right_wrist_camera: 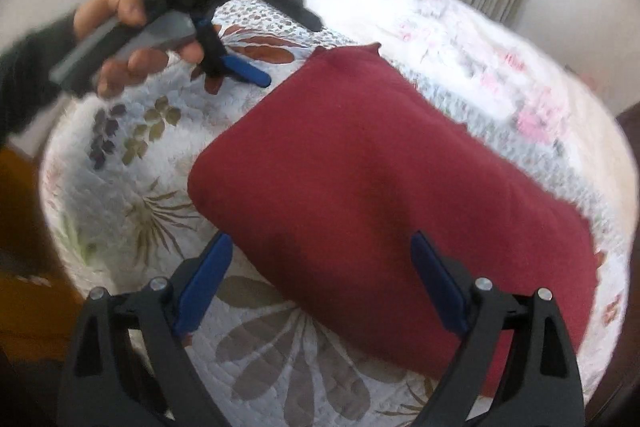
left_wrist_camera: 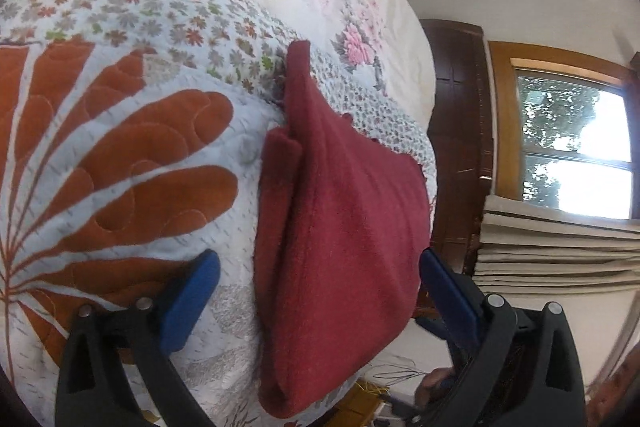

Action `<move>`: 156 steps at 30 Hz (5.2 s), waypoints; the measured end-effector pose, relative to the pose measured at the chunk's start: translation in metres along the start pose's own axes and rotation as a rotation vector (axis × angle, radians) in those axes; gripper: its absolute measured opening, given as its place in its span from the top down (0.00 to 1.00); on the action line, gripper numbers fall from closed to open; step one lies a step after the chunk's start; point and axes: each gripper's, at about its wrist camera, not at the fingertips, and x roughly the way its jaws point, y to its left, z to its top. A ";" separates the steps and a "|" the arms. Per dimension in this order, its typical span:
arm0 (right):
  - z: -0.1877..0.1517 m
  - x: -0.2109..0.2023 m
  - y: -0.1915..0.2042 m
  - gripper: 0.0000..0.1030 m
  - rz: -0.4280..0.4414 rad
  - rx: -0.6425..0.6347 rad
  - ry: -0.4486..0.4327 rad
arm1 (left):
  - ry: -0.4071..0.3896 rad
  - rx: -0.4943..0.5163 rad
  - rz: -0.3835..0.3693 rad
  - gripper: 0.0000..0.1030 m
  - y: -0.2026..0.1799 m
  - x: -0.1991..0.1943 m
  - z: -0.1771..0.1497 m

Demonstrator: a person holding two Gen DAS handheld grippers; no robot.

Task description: Fold small clothes

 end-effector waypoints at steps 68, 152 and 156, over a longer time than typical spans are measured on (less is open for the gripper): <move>0.027 -0.045 0.022 0.78 -0.262 -0.150 -0.318 | 0.022 -0.001 -0.127 0.82 -0.094 0.024 0.017; -0.153 0.000 -0.455 0.88 0.778 0.990 -0.201 | 0.128 0.785 0.100 0.27 -0.320 0.309 -0.236; -0.159 0.035 -0.438 0.86 0.813 1.013 -0.116 | 0.121 0.733 0.085 0.27 -0.315 0.296 -0.230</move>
